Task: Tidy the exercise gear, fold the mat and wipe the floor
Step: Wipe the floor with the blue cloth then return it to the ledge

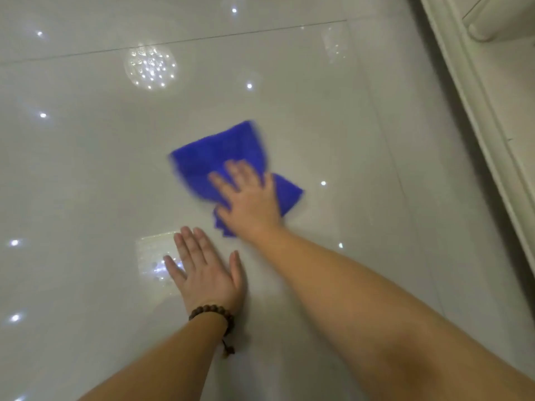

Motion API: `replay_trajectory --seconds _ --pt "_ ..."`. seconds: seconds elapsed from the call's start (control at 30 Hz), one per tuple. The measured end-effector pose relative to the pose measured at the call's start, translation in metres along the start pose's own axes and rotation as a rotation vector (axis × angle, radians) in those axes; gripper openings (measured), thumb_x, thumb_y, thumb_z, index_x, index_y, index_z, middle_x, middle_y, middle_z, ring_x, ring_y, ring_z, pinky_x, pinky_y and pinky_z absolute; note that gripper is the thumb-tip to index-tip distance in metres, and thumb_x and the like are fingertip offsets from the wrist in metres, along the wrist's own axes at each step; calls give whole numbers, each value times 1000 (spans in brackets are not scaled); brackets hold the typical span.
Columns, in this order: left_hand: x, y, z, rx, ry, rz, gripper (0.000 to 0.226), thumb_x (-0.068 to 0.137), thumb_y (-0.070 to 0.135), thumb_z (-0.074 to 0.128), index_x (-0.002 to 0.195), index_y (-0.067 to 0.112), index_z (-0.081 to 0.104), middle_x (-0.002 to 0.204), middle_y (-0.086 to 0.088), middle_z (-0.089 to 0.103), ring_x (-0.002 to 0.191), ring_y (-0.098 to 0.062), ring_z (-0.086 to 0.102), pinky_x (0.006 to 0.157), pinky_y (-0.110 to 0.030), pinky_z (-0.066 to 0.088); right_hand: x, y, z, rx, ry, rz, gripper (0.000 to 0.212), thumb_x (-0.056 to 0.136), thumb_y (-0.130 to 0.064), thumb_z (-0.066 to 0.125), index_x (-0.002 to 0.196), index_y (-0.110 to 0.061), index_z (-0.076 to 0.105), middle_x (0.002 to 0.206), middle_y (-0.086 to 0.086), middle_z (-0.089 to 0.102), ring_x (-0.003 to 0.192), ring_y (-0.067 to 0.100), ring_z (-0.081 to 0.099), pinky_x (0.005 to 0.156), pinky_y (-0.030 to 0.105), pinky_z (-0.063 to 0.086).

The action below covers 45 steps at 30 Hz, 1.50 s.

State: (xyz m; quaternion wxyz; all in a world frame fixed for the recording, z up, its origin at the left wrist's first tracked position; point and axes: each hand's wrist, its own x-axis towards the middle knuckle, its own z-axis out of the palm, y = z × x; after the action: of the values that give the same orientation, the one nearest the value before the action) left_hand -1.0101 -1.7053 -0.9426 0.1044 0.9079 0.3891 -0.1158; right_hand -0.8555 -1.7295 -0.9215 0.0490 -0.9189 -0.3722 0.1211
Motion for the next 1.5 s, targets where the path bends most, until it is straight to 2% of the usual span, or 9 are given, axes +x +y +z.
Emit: replay_trajectory --seconds 0.13,0.3,0.4,0.47,0.67,1.0,1.2,1.3,1.5 --pt "-1 1 0 34 -11 -4 81 90 52 14 152 2 2 161 -15 -3 148 -25 -11 118 -54 -4 3 57 -2 5 70 -182 59 86 -55 34 143 -40 35 153 -3 32 140 18 28 107 49 22" --pt "-1 1 -1 52 -10 -2 81 91 53 15 152 2 -3 161 -14 -8 147 -24 -17 117 -52 -9 -47 263 -36 72 217 783 55 93 -55 35 146 -38 28 156 1 23 141 24 21 109 54 20" --pt "-1 2 -2 52 -9 -1 81 90 52 15 152 2 -4 161 -14 -8 147 -24 -18 117 -51 -11 -48 263 -40 184 258 1199 55 95 -51 36 147 -37 25 156 4 18 142 26 16 111 58 15" --pt "-2 3 -3 45 -20 -3 82 90 52 14 152 2 -4 161 -15 -9 147 -24 -17 117 -52 -10 -31 197 -25 185 289 1081 55 94 -48 39 147 -37 27 157 3 19 143 25 15 111 57 13" --pt "-1 1 1 38 20 -7 81 87 44 26 151 0 6 160 -18 0 149 -27 -6 117 -53 -6 -73 12 20 44 14 -124 61 86 -55 46 144 -42 31 156 -3 24 142 19 21 109 49 13" --pt "-4 3 -3 17 36 15 80 91 50 18 151 2 -3 161 -16 -6 148 -25 -13 118 -52 -9 -120 226 -8 119 337 1118 55 92 -53 36 144 -38 33 154 1 25 139 25 23 109 54 19" --pt "-3 2 -1 -6 46 19 79 91 49 20 152 2 0 161 -16 -3 148 -25 -9 117 -54 -6 -102 57 30 5 254 393 57 85 -54 37 140 -39 40 150 0 36 138 22 31 105 53 22" --pt "-4 2 0 -20 63 22 79 92 49 22 152 2 1 161 -16 -2 148 -26 -8 117 -55 -4 -135 94 26 -25 164 32 57 86 -54 39 141 -40 39 151 -2 35 138 20 31 104 51 24" --pt "-6 2 0 2 57 23 79 94 51 20 152 2 -3 161 -15 -6 148 -26 -11 117 -55 -5 -265 263 3 77 243 1064 58 94 -57 33 147 -36 26 156 4 22 141 26 21 108 58 20"
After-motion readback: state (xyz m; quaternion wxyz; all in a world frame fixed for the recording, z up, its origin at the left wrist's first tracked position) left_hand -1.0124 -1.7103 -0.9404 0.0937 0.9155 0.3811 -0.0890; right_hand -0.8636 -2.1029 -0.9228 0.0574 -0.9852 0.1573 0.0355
